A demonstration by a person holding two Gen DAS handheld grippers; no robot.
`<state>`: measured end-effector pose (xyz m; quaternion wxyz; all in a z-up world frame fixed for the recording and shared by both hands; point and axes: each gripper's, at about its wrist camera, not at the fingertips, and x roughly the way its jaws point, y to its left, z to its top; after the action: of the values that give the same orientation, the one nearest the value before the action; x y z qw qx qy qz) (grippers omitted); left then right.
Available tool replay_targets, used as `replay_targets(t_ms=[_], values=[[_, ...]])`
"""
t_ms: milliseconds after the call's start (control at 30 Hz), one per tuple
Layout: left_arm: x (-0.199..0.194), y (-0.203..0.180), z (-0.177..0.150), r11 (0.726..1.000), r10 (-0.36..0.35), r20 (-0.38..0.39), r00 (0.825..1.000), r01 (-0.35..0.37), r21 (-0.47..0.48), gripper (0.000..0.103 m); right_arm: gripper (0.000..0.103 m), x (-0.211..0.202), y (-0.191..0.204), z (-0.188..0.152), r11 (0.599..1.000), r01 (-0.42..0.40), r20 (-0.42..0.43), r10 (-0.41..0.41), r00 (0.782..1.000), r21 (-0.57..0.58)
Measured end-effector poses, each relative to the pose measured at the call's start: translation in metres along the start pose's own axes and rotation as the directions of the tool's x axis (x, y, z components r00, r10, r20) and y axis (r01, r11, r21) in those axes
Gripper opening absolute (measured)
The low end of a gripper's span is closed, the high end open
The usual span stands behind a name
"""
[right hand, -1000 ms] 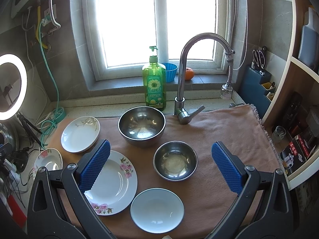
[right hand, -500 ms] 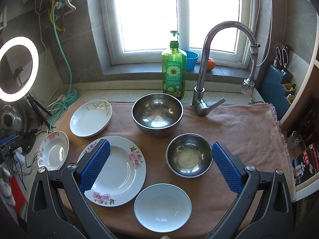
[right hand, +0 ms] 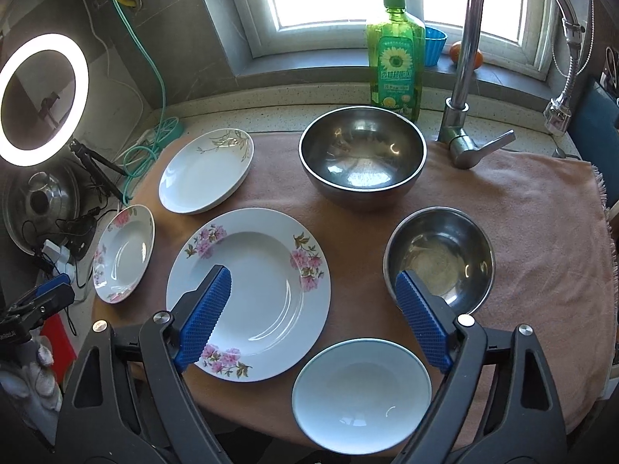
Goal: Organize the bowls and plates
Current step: 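Move both tools toward the rim of the pink-flower deep plate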
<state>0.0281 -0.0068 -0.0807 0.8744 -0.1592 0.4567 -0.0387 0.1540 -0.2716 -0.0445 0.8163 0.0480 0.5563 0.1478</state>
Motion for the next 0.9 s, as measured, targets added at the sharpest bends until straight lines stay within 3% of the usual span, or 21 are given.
replay_targets(t_ms=[100, 233, 333, 433, 533, 900], values=[[0.009, 0.006, -0.006, 0.999, -0.028, -0.037, 0.999, 0.027, -0.038, 0.099, 0.085, 0.014, 0.0, 0.003, 1.0, -0.028, -0.043, 0.028, 0.999, -0.004], [0.025, 0.008, -0.015, 0.997, -0.062, -0.096, 0.993, 0.057, -0.056, 0.081, 0.072, 0.033, -0.001, 0.009, 0.998, -0.065, -0.11, 0.065, 0.992, 0.0], [0.038, 0.009, -0.021, 0.994, -0.087, -0.141, 0.986, 0.077, -0.075, 0.073, 0.059, 0.049, -0.002, 0.013, 0.995, -0.097, -0.162, 0.098, 0.982, 0.012], [0.047, 0.007, -0.026, 0.993, -0.104, -0.166, 0.981, 0.092, -0.077, 0.068, 0.056, 0.063, -0.003, 0.016, 0.995, -0.097, -0.197, 0.095, 0.976, 0.0], [0.057, 0.005, -0.029, 0.991, -0.122, -0.192, 0.974, 0.108, -0.082, 0.059, 0.046, 0.078, -0.006, 0.021, 0.994, -0.108, -0.235, 0.108, 0.966, 0.016], [0.084, 0.013, -0.035, 0.974, -0.188, -0.242, 0.952, 0.149, -0.169, 0.046, 0.042, 0.12, -0.015, 0.028, 0.996, -0.084, -0.321, 0.093, 0.942, 0.04]])
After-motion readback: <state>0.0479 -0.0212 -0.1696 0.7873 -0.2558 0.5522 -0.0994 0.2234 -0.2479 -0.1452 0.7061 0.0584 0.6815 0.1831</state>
